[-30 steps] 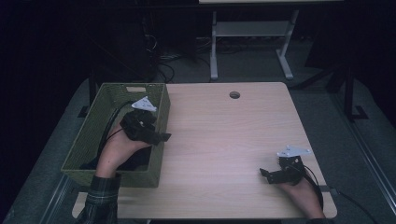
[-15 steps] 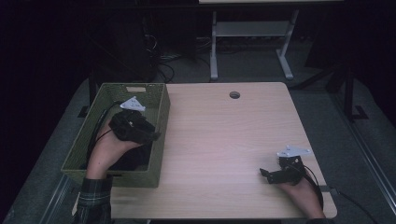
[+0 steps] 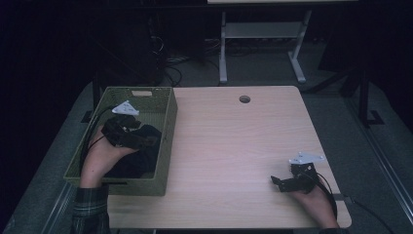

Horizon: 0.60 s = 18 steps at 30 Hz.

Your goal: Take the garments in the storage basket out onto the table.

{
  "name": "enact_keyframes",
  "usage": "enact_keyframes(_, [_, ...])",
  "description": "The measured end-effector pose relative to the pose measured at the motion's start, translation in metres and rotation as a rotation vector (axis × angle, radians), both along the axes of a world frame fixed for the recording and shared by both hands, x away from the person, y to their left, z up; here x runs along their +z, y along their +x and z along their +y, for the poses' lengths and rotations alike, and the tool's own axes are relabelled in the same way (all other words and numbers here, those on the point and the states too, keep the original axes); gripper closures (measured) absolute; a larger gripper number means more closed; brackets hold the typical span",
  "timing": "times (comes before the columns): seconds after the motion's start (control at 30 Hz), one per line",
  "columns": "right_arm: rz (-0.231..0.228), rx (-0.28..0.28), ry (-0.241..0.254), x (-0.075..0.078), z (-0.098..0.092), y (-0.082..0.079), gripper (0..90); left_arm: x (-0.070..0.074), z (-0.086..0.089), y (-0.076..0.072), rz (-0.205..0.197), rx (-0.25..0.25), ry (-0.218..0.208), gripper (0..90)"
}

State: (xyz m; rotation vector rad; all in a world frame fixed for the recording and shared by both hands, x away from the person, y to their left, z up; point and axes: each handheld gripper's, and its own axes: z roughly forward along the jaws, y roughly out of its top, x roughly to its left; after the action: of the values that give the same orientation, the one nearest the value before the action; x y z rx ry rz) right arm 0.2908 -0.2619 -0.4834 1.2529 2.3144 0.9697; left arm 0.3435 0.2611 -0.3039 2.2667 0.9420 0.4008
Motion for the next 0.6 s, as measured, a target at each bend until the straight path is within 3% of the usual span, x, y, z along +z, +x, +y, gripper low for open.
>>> enact_keyframes(0.27, [0.001, 0.0, 0.001, 0.0, 0.0, 0.0, 1.5, -0.004, 0.017, -0.001, 0.018, 0.037, 0.03, 14.9])
enact_keyframes(0.37, [0.001, 0.0, 0.001, 0.0, 0.0, 0.0, 1.5, -0.005, 0.022, -0.001, 0.019, 0.049, 0.021, 14.9])
enact_keyframes(0.6, [0.001, -0.001, 0.001, 0.0, 0.0, 0.0, 1.5, -0.008, 0.024, -0.004, 0.035, 0.062, 0.037, 14.9])
